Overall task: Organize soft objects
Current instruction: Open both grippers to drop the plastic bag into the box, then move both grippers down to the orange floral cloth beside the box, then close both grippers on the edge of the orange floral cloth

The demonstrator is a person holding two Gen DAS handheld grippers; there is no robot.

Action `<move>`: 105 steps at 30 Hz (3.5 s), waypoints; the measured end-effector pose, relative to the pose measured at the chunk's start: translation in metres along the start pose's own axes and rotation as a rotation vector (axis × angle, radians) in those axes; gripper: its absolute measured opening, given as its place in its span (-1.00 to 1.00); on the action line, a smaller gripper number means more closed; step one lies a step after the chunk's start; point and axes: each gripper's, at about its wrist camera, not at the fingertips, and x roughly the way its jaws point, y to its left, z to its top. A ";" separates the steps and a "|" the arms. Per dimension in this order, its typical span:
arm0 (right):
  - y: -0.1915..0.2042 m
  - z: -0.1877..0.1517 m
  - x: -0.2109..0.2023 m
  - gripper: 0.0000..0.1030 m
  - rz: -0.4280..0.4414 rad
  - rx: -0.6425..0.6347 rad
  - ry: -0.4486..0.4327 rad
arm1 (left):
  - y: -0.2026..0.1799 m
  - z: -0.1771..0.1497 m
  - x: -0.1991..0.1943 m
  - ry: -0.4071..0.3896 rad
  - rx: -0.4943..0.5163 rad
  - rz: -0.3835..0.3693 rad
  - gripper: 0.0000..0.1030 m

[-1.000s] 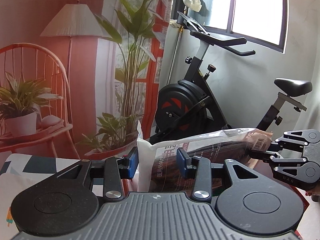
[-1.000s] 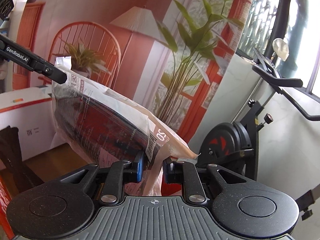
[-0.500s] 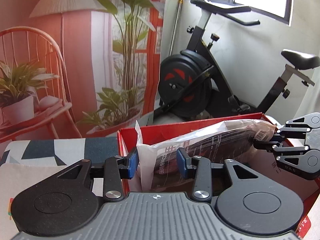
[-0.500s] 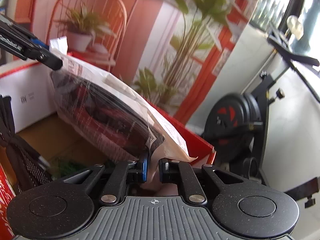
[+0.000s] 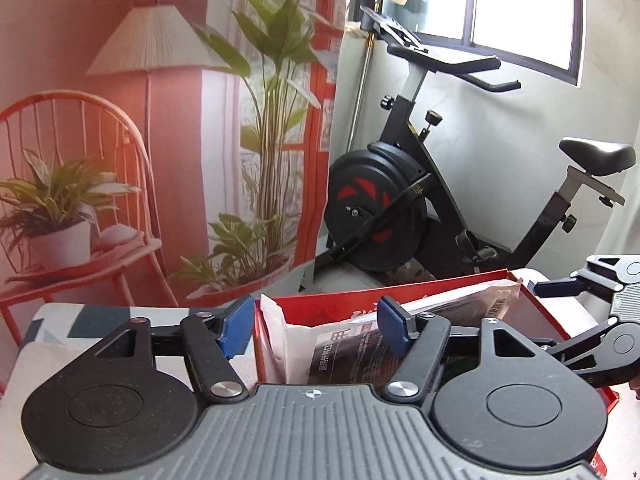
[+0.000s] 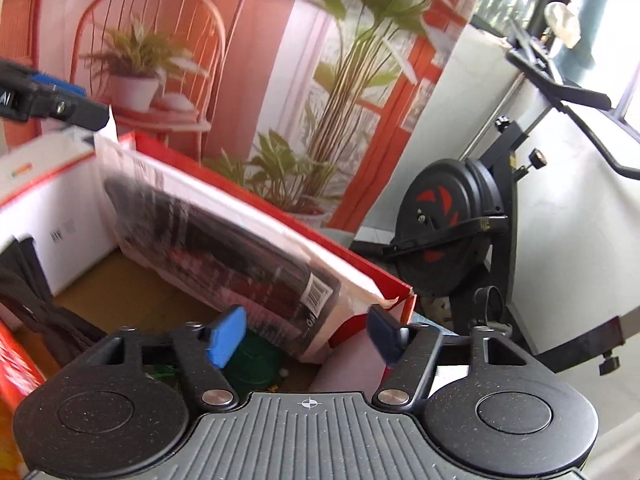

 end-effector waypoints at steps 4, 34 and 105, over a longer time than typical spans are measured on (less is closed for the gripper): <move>0.000 -0.002 -0.029 0.84 0.013 0.063 -0.047 | -0.002 -0.006 -0.030 -0.026 -0.005 -0.002 0.56; 0.129 -0.192 -0.136 0.87 0.047 0.357 -0.151 | -0.023 -0.174 -0.121 0.164 -0.198 -0.030 0.62; 0.108 -0.238 -0.144 0.74 0.143 0.619 -0.218 | -0.045 -0.189 -0.103 0.217 -0.240 -0.112 -0.71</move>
